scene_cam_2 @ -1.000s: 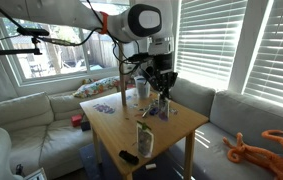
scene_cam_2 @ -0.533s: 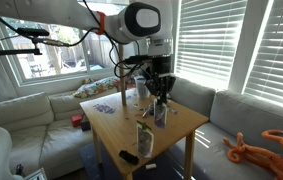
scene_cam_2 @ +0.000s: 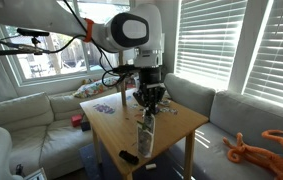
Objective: Move the squishy drink from the corner table and put it just behind the other
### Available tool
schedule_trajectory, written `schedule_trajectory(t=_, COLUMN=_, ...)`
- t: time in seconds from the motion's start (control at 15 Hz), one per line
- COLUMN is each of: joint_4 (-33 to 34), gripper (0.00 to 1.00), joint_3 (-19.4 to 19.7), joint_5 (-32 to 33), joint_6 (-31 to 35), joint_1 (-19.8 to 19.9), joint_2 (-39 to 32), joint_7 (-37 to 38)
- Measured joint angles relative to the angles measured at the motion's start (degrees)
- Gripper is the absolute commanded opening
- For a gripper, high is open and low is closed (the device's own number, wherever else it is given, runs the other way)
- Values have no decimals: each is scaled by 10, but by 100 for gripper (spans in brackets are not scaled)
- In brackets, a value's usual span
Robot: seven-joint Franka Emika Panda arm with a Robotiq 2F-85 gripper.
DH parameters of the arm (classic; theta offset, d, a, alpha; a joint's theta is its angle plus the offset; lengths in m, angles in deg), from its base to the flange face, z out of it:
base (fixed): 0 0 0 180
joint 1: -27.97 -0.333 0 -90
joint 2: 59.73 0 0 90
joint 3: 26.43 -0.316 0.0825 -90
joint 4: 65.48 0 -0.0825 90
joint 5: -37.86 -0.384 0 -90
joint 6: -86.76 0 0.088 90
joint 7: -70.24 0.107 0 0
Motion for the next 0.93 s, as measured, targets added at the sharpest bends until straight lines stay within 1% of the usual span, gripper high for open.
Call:
schedule_trajectory(t=0.2, joint_4=-2, gripper=5, joint_3=0, joint_5=3, joint_6=0, joint_1=1, joint_2=-2, joint_7=-7)
schedule_trajectory(t=0.4, joint_4=-8, gripper=5, joint_3=0, joint_5=29, joint_6=7, joint_1=8, joint_2=-5, joint_7=-33)
schedule_trajectory(t=0.67, joint_4=-12, gripper=5, joint_3=0, joint_5=52, joint_6=43, joint_1=23, joint_2=-10, joint_7=-69)
schedule_trajectory(t=0.93, joint_4=-22, gripper=5, joint_3=0, joint_5=54, joint_6=69, joint_1=29, joint_2=-11, joint_7=-91)
